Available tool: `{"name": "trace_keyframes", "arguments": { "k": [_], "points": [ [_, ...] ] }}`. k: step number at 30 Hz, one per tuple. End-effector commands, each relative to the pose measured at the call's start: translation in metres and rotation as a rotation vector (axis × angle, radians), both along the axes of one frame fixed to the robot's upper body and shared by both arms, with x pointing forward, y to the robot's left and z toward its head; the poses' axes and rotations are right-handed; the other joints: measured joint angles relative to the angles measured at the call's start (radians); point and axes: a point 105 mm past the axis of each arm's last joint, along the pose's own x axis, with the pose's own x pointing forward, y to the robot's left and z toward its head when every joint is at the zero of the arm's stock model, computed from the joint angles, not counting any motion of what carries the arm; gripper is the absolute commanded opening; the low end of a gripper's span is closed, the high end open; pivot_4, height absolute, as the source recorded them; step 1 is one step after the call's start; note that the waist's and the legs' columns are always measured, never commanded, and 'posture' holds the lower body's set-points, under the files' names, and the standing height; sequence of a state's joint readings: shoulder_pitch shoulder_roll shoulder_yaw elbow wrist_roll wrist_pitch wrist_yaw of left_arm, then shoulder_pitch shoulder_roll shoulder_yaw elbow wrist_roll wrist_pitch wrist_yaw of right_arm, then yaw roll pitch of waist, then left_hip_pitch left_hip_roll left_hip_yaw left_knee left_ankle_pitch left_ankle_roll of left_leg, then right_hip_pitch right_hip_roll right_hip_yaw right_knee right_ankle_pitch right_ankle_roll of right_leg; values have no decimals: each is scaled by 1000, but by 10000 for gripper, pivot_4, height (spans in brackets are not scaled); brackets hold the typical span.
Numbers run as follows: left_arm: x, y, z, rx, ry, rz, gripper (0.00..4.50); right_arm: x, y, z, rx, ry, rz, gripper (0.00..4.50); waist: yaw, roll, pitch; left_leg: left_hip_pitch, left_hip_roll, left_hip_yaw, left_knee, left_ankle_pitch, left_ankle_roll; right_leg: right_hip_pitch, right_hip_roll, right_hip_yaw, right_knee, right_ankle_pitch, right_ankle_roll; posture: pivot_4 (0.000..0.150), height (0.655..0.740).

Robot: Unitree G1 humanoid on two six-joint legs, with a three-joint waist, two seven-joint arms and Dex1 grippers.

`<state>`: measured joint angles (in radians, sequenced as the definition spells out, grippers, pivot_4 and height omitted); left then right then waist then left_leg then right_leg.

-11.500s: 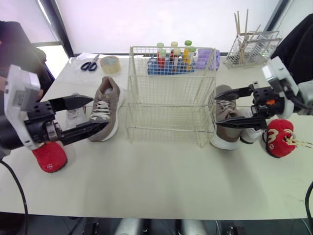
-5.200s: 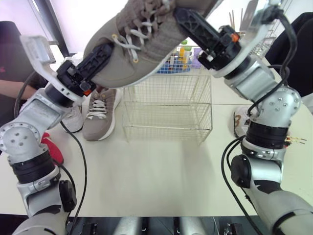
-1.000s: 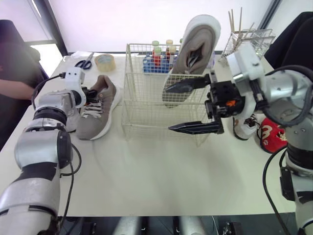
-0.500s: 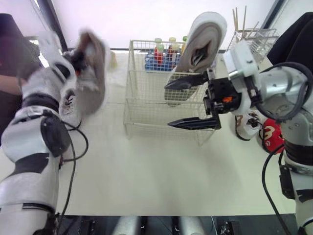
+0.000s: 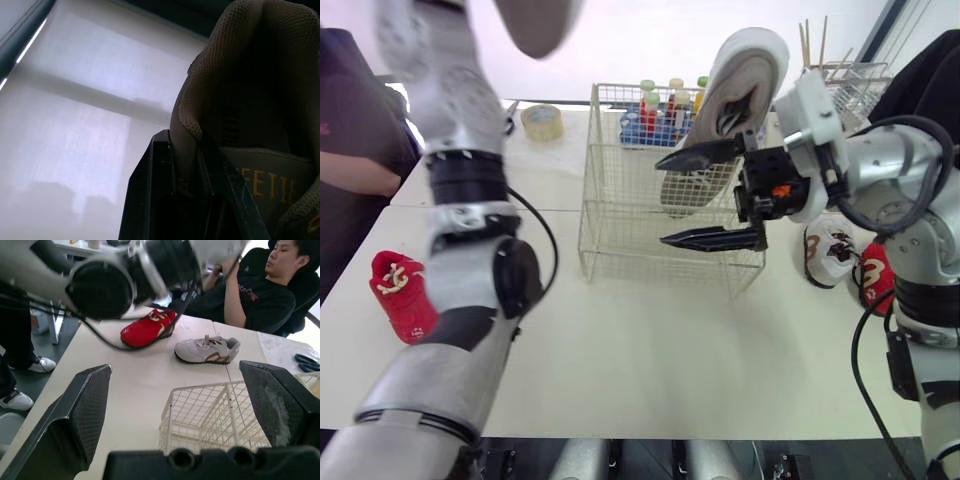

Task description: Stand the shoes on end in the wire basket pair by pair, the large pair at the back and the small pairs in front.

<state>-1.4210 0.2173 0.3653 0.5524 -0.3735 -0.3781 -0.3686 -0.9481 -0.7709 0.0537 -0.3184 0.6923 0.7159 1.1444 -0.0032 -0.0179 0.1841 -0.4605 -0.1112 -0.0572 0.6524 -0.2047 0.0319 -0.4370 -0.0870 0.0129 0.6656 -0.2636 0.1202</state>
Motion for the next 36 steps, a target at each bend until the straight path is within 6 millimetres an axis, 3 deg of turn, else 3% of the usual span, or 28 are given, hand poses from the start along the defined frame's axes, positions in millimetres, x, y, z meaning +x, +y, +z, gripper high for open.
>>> {"name": "trace_keyframes", "arguments": {
  "k": [1, 7, 18, 30, 36],
  "points": [
    [-18, -25, 2, 24, -125, 32, 507, -9, -7, 10, 20, -52, -26, 45000, 1, 0, 0, 0, 0, 0, 0, 0, 0, 0, 0, 0, 0, 0, 0, 1500, 7400],
    [-4, -56, -25, 34, -127, 59, 507, -14, -13, 10, 17, -49, -80, 45000, 11, 0, 0, -1, 0, 1, -1, 0, 0, -2, 0, 0, 0, 0, 0, 1500, 7400],
    [13, -81, -63, -5, -84, 98, 507, -25, -20, 12, 8, -38, -155, 45000, 18, 0, 0, -1, 0, 1, 0, 0, 0, -1, 0, 0, -1, 0, 0, 1500, 7400],
    [23, -95, -88, 36, -40, 148, 507, -33, -25, 15, -21, -24, -213, 45000, 20, -1, -1, 0, 0, 1, 0, -1, 2, 1, 0, 0, -1, 0, 0, 1500, 7400],
    [14, -99, -81, 36, -102, 188, 507, -36, -28, 17, -30, -19, -232, 45000, 20, -1, -2, 0, 0, 1, 1, -4, 6, 1, 0, 0, -1, 0, 0, 1500, 7400]
  ]
}}
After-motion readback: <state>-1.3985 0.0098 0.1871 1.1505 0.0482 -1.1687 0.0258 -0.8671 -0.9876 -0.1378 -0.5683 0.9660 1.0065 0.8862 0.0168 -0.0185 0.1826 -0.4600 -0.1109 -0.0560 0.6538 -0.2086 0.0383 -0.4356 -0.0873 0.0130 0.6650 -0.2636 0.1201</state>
